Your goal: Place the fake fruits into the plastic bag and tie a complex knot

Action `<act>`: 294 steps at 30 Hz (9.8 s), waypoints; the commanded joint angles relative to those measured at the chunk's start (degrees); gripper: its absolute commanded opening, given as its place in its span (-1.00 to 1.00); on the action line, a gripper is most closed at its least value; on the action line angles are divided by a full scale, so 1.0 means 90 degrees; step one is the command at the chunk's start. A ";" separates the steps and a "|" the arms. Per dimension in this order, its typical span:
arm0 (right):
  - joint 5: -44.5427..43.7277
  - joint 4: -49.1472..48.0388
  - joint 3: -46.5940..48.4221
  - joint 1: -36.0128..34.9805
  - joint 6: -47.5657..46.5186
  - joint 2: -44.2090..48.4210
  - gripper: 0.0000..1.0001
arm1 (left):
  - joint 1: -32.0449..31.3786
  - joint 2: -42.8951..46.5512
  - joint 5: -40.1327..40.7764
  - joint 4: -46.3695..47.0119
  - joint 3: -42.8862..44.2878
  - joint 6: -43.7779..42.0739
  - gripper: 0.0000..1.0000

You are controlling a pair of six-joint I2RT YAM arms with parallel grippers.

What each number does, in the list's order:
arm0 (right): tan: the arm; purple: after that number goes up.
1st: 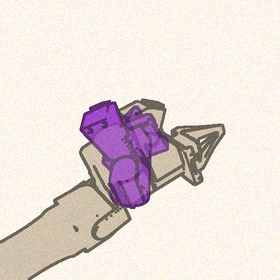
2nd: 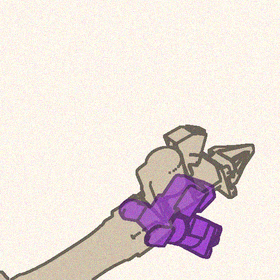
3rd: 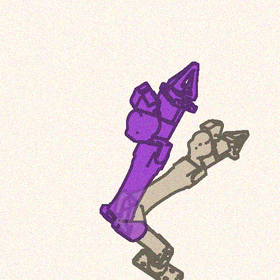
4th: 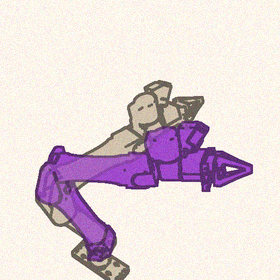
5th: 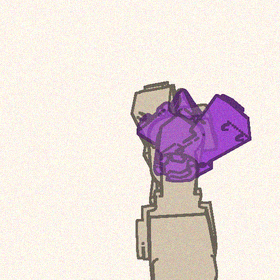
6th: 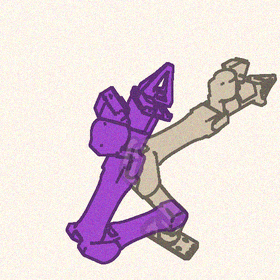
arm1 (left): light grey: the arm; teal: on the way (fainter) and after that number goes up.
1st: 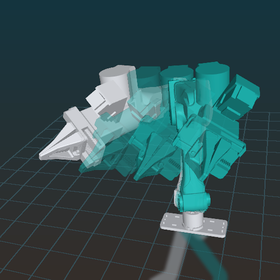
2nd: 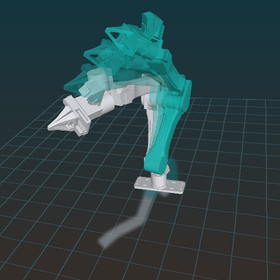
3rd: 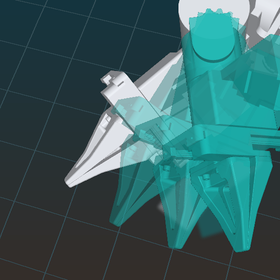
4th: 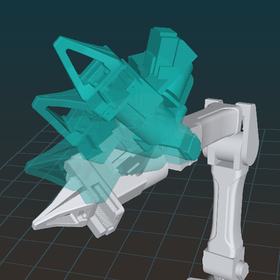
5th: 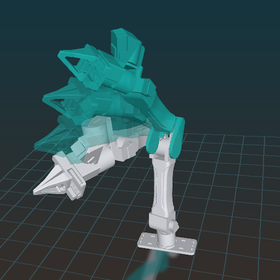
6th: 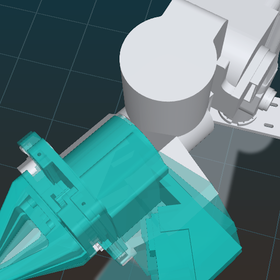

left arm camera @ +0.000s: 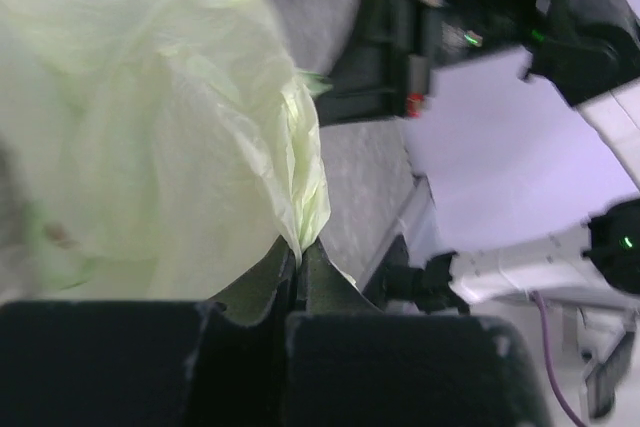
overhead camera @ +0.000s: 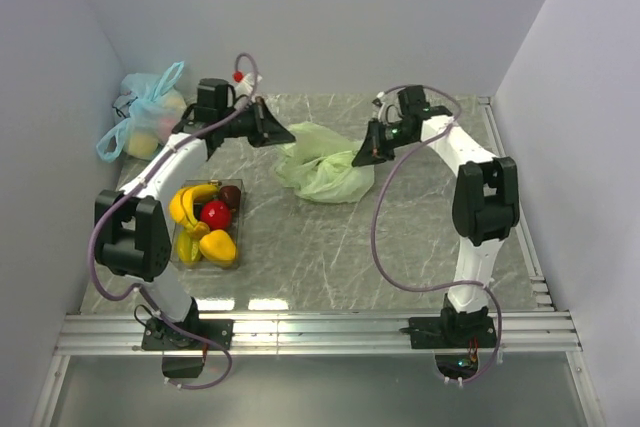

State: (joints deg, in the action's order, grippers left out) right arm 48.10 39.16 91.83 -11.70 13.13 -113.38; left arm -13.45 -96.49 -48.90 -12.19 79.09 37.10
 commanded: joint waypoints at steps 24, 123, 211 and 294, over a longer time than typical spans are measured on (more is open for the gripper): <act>-0.2668 -0.3031 -0.4412 0.0071 -0.7074 0.5528 -1.00 | 0.0988 0.0642 0.0698 -0.2073 -0.0263 -0.3386 -0.53; -0.3659 -0.2164 -0.1404 -0.0117 -0.0646 0.1962 -1.00 | -0.0322 -0.1086 0.0395 0.0515 0.0852 0.1397 -0.99; -0.2610 -0.0386 -0.0301 -0.0457 -0.0579 0.2080 -1.00 | 0.2706 0.0896 0.3950 -0.5081 -0.0614 -0.3341 0.15; 0.0848 -0.3083 -0.2090 0.0539 0.3593 0.1202 -1.00 | -0.0968 0.0309 0.1929 -0.1888 0.2003 -0.2921 0.99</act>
State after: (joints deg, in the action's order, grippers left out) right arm 57.98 5.54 67.99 -5.93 56.14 -102.50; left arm -27.11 -100.68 -24.29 -28.47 93.78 14.26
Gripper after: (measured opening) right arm 0.006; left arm 0.993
